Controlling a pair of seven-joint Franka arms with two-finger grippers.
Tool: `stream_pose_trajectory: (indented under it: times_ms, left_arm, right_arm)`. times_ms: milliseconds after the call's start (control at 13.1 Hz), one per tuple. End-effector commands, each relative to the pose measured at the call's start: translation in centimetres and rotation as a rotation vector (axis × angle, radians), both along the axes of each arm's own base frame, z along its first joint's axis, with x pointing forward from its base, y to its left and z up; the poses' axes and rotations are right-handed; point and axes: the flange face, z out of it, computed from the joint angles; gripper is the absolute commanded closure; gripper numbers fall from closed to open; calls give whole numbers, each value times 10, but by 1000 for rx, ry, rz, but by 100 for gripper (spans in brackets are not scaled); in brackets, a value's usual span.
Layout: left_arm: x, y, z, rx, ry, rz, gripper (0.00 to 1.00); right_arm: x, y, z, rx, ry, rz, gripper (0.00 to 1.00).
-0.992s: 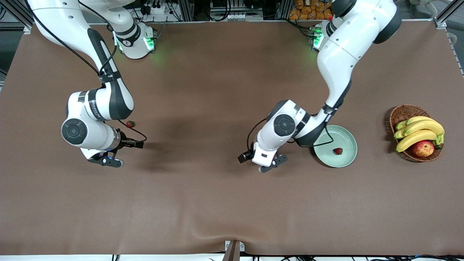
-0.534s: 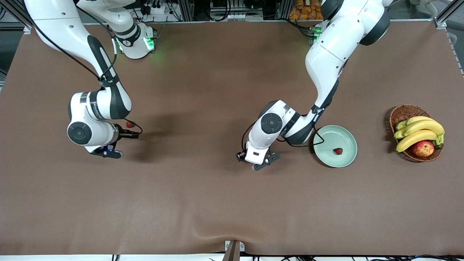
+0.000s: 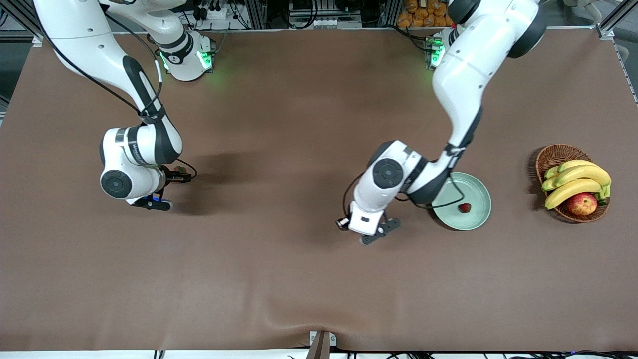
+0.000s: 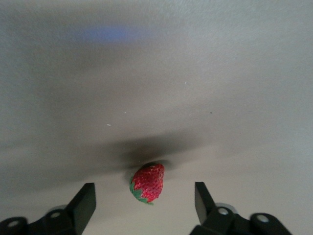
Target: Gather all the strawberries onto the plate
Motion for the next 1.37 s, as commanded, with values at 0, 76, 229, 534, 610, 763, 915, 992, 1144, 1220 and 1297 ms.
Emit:
stream_pose_trajectory:
  times_ms: [0, 76, 229, 534, 610, 763, 915, 992, 1144, 1220, 1297]
  left_arm:
    - [1, 60, 60, 108, 30, -70, 100]
    - [-2, 92, 71, 132, 40, -111, 100]
    - [-15, 157, 73, 181, 73, -186, 100]
    - [-45, 247, 24, 230, 201, -205, 100]
    - [-49, 257, 14, 244, 213, -219, 100]
    - [-61, 276, -12, 273, 215, -241, 100]
    - [-66, 304, -30, 285, 210, -236, 96]
    - [-66, 306, -31, 294, 207, -253, 74]
    - [-64, 306, -22, 296, 193, -282, 0]
    - [-61, 304, -13, 295, 176, -279, 0]
    - [-59, 295, -3, 288, 157, -284, 0]
  right_arm:
    - [-4, -9, -8, 14, 18, 46, 34]
    - [-4, -14, -10, 23, 24, 55, 42]
    - [-5, -18, -17, 36, 34, 55, 43]
    - [-2, -16, -15, 38, 28, 55, 90]
    - [1, -13, -11, 49, 17, 46, 98]
    - [30, 19, 15, 165, -60, -54, 100]
    - [58, 71, 49, 321, -144, -148, 100]
    - [68, 116, 62, 420, -167, -188, 100]
    - [78, 216, 69, 619, -211, -282, 100]
    - [77, 257, 62, 684, -252, -348, 100]
    - [69, 296, 48, 712, -309, -402, 100]
